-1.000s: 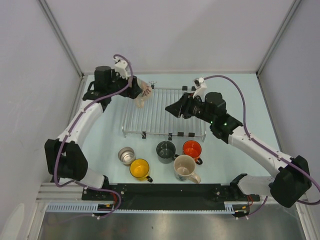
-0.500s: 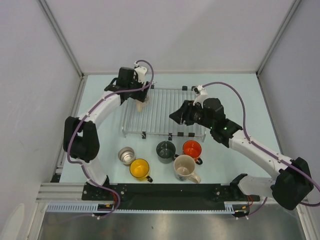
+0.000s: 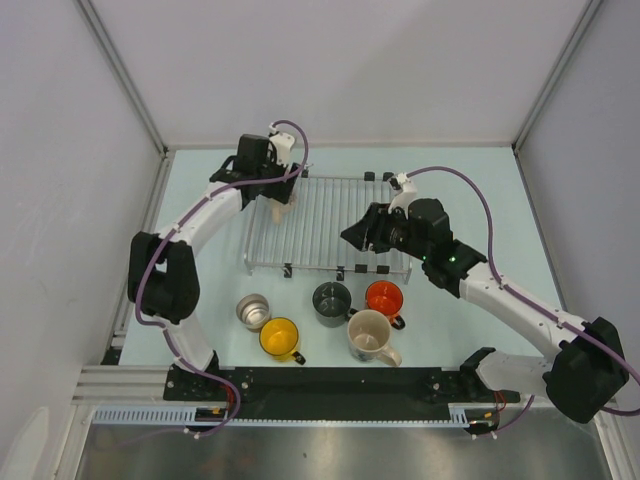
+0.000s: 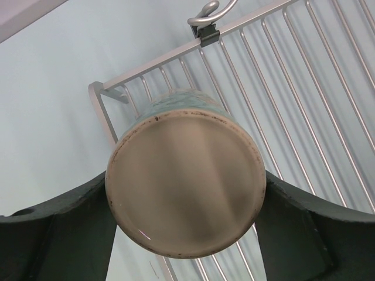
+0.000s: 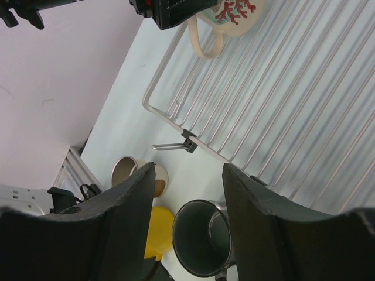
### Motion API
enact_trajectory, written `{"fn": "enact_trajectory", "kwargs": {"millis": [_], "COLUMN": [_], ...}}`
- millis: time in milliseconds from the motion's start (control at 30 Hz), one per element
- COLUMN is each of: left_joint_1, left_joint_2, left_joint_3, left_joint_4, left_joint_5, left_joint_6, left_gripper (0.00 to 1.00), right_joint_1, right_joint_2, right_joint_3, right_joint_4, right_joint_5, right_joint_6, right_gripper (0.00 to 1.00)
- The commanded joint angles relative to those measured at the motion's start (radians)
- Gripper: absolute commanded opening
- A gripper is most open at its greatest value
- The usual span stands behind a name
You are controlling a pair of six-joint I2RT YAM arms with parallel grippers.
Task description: Load the cups into the dish rack
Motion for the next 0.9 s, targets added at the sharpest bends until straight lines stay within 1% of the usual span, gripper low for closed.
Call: {"fn": "enact_trajectory", "kwargs": {"millis": [0,33,167,300,433,500,533,567,600,633,667,733,767,800,833,867], "left_joint_1": [0.001,0.001,0.002,0.004,0.005,0.007,0.007,0.007,0.007,0.005,0.007,0.005,0.005,0.005,0.005,0.005], "left_joint_2": [-0.039,-0.047,-0.091,-0.143,-0.202,-0.269,-0.304,-0.376,-0.422,-0.470,-0.570,-0.657,-0.701,-0.769,-0.801,-0.824], "left_joint_3": [-0.020,-0.028,-0.052,-0.046,-0.057,-0.089,-0.106,-0.148,-0.175,-0.207,-0.277,-0.340,-0.388,-0.409,-0.428,-0.458], "left_joint_4": [0.095,0.099,0.110,0.110,0.093,0.082,0.067,0.058,0.049,0.030,0.024,-0.013,-0.027,-0.040,-0.066,-0.077], "left_joint_5": [-0.021,-0.023,-0.014,0.005,0.020,0.029,0.057,0.077,0.098,0.146,0.167,0.195,0.224,0.233,0.237,0.250], "left_joint_6": [0.019,0.018,0.010,0.005,-0.002,-0.007,-0.004,-0.002,0.001,0.018,0.025,0.045,0.051,0.062,0.067,0.073], "left_gripper": [0.89,0.99,1.00,1.00,1.00,1.00,1.00,1.00,1.00,0.99,1.00,1.00,1.00,1.00,1.00,1.00], "right_joint_1": [-0.005,-0.005,0.000,0.010,0.039,0.073,0.128,0.173,0.217,0.318,0.363,0.446,0.511,0.544,0.572,0.628], "right_joint_2": [-0.013,-0.009,-0.004,0.001,0.004,0.002,0.004,0.010,0.016,0.031,0.036,0.036,0.031,0.025,0.024,0.024], "right_joint_3": [-0.001,-0.001,0.002,0.011,0.040,0.077,0.133,0.163,0.190,0.221,0.256,0.266,0.258,0.257,0.255,0.254], "right_joint_4": [0.029,0.027,0.015,-0.003,-0.028,-0.123,-0.167,-0.272,-0.328,-0.383,-0.477,-0.542,-0.574,-0.592,-0.611,-0.652], "right_joint_5": [0.004,0.004,0.020,0.037,0.092,0.141,0.221,0.303,0.377,0.519,0.580,0.707,0.732,0.747,0.787,0.807], "right_joint_6": [-0.012,-0.015,-0.032,-0.046,-0.076,-0.122,-0.147,-0.170,-0.191,-0.228,-0.231,-0.209,-0.196,-0.186,-0.172,-0.137], "right_gripper": [0.56,0.56,0.57,0.58,0.59,0.58,0.58,0.58,0.58,0.58,0.57,0.57,0.57,0.57,0.57,0.56]}}
